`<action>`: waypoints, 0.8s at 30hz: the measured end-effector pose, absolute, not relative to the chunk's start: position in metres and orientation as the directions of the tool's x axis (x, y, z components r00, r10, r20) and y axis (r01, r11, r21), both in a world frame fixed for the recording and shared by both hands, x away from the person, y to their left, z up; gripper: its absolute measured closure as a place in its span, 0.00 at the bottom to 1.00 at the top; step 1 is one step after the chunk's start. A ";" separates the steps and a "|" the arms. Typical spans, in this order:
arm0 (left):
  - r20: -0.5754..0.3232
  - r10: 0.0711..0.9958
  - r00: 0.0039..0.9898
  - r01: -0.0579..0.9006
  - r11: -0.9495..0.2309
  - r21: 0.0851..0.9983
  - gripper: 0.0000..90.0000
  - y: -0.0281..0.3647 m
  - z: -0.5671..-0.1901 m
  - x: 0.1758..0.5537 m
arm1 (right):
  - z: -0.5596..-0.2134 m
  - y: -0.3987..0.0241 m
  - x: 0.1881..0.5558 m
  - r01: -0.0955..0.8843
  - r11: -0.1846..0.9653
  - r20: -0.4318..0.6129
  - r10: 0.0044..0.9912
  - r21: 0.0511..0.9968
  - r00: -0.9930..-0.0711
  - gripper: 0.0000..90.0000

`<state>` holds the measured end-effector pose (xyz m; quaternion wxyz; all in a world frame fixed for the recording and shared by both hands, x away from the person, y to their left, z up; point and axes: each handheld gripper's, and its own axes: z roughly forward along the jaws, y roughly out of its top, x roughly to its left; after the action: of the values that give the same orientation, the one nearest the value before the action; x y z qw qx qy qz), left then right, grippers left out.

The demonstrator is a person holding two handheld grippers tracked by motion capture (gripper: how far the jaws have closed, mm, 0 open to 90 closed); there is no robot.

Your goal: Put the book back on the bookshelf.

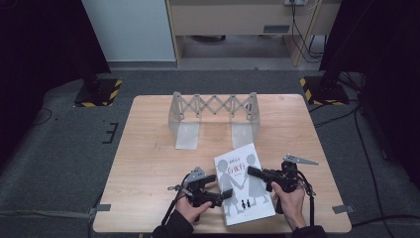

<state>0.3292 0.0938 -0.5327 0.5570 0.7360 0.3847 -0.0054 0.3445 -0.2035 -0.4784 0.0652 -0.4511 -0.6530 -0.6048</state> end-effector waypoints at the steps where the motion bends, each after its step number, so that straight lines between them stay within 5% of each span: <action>1: -0.449 0.554 0.701 0.580 -0.076 0.811 0.00 0.094 -0.534 0.330 | -0.478 -0.204 0.344 0.666 -0.138 0.630 0.507 0.733 -0.588 0.91; 17: -0.586 0.405 0.702 0.652 -0.032 0.758 0.00 0.095 -0.546 0.336 | -0.479 -0.202 0.343 0.637 -0.106 0.609 0.447 0.764 -0.656 0.91; 24: -0.619 0.431 0.657 0.701 -0.046 0.712 0.00 0.093 -0.548 0.338 | -0.485 -0.198 0.346 0.601 -0.053 0.532 0.530 0.798 -0.660 0.81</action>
<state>0.3376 0.0927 -0.5485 0.5652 0.7133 0.3968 -0.1194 0.3455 -0.1983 -0.4853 0.0296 -0.4112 -0.6875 -0.5978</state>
